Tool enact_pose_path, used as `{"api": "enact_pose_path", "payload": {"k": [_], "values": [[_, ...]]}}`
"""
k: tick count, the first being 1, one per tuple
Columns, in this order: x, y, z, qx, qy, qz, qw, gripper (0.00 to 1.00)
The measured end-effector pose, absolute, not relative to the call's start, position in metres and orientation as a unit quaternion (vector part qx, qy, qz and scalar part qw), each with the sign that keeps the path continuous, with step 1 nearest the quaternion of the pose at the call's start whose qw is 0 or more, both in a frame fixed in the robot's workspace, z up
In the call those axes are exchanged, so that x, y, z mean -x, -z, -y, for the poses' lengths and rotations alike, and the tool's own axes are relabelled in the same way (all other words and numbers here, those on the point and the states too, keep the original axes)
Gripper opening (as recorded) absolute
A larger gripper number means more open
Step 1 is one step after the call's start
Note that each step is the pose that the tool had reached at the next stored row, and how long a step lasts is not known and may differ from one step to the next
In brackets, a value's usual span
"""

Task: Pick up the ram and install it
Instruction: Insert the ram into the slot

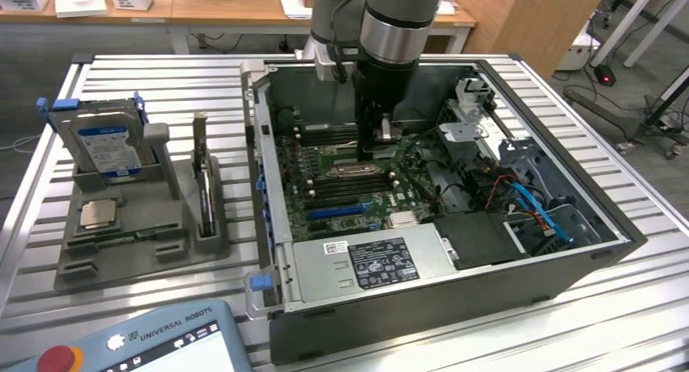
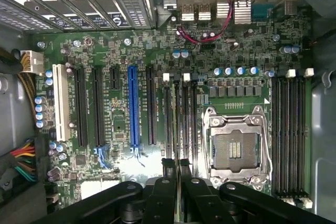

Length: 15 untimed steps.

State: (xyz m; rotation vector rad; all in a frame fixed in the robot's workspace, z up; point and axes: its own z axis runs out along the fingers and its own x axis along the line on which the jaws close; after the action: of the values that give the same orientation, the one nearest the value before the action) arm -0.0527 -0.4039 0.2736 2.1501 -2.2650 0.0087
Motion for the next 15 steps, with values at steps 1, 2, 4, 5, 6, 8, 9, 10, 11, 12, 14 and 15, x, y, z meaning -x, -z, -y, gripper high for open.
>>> {"api": "enact_pose_path", "payload": {"k": [1,2,4,5,6,8,9,10,11,12,14,15], "values": [[0.0527,-0.2730,0.4038,-0.688,-0.003,0.725,0.009,0.13],[0.0527,-0.2724,0.4038,-0.688,-0.003,0.725,0.009,0.13],[0.0527,-0.2711,0.4037,-0.688,-0.003,0.725,0.010,0.13],[0.0527,-0.2704,0.4037,-0.688,-0.003,0.725,0.010,0.13],[0.0527,-0.2692,0.4035,-0.688,-0.003,0.725,0.010,0.13],[0.0528,-0.2680,0.4034,-0.688,-0.004,0.725,0.010,0.13],[0.0527,-0.2673,0.4033,-0.688,-0.004,0.725,0.010,0.13],[0.0527,-0.2666,0.4032,-0.688,-0.004,0.725,0.011,0.13],[0.0527,-0.2659,0.4031,-0.688,-0.004,0.725,0.011,0.13],[0.0527,-0.2652,0.4030,-0.688,-0.005,0.725,0.011,0.13],[0.0527,-0.2640,0.4029,-0.688,-0.005,0.725,0.011,0.13],[0.0527,-0.2636,0.4028,-0.688,-0.005,0.725,0.011,0.13]]}}
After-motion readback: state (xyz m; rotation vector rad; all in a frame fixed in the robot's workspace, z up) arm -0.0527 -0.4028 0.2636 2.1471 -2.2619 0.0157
